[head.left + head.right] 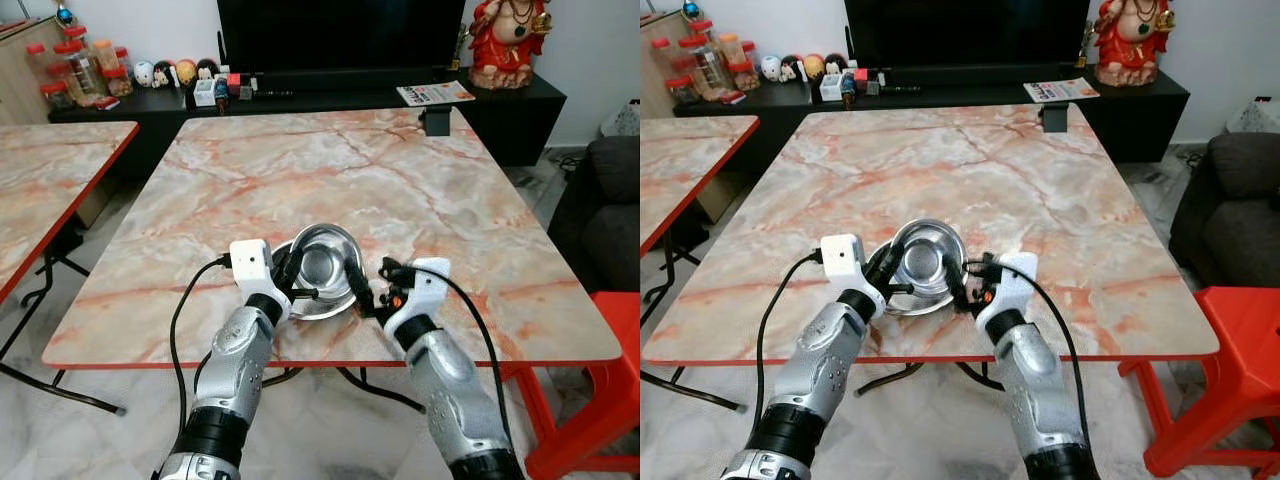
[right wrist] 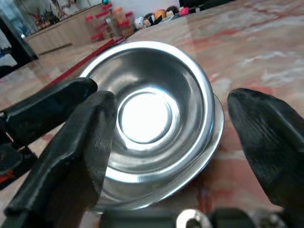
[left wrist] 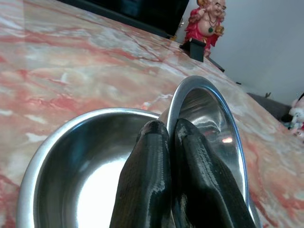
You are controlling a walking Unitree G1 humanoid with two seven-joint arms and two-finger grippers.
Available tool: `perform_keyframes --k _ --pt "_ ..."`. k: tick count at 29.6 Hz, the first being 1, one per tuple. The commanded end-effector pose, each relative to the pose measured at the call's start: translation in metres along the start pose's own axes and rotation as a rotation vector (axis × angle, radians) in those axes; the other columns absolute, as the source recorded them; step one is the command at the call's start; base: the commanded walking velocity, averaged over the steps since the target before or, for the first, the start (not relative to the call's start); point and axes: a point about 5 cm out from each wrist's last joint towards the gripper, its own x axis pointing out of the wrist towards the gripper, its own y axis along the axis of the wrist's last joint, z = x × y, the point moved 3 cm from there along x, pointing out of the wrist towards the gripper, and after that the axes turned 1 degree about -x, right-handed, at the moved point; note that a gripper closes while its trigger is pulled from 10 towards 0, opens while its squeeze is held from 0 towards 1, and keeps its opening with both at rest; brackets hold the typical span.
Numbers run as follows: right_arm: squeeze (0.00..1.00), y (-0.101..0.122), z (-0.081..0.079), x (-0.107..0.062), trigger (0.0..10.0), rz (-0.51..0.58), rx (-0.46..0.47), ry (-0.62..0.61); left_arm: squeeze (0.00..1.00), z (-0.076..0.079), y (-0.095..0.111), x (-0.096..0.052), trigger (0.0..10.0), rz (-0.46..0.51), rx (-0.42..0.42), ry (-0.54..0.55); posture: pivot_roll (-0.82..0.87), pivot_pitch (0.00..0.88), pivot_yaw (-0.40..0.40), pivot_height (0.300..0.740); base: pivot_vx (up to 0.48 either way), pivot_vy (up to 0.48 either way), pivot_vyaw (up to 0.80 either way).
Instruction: Setting the table
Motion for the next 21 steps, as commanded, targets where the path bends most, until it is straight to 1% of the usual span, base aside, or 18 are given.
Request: perform_keyframes --k 1,7,8,11,14,16,18,20,21 --pt "0.0 0.006 -0.005 -0.001 10.0 0.001 -0.001 0.037 0.0 0.001 0.005 0.002 10.0 0.01 -0.01 -0.002 -0.06 0.0 0.044 0.74 0.0 0.0 0.0" --pt "0.0 0.012 -0.005 -0.009 10.0 -0.006 -0.016 0.093 0.0 -0.008 0.01 0.002 10.0 0.022 -0.038 0.046 -0.07 0.0 0.045 0.74 0.0 0.0 0.0" --pt "0.0 0.015 -0.003 -0.015 10.0 -0.019 -0.033 0.114 0.0 -0.017 0.012 0.001 10.0 0.014 -0.077 0.088 -0.07 0.0 0.046 0.74 0.0 0.0 0.0" --pt "0.0 0.017 -0.001 -0.02 10.0 -0.029 -0.044 0.118 0.0 -0.022 0.012 0.0 10.0 -0.004 -0.101 0.113 -0.07 0.0 0.046 0.74 0.0 0.0 0.0" --pt "0.0 0.016 0.0 -0.021 10.0 -0.039 -0.051 0.118 0.0 -0.023 0.011 0.0 10.0 -0.011 -0.107 0.114 -0.07 0.0 0.046 0.74 0.0 0.0 0.0" --pt "0.0 0.014 0.002 -0.025 10.0 -0.066 -0.071 0.125 0.0 -0.025 0.009 0.0 10.0 -0.052 -0.103 0.116 -0.07 0.0 0.047 0.74 0.0 0.0 0.0" --pt "0.0 0.013 0.003 -0.029 10.0 -0.077 -0.074 0.134 0.0 -0.021 0.007 0.002 10.0 -0.079 -0.081 0.095 -0.07 0.0 0.046 0.74 0.0 0.0 0.0" --pt "0.0 0.013 0.002 -0.03 10.0 -0.085 -0.076 0.144 0.0 -0.019 0.006 0.002 10.0 -0.088 -0.082 0.085 -0.07 0.0 0.046 0.74 0.0 0.0 0.0" --pt "0.0 0.012 0.001 -0.032 10.0 -0.1 -0.104 0.159 0.0 -0.015 0.003 0.003 10.0 -0.111 -0.089 0.071 -0.07 0.0 0.048 0.74 0.0 0.0 0.0"
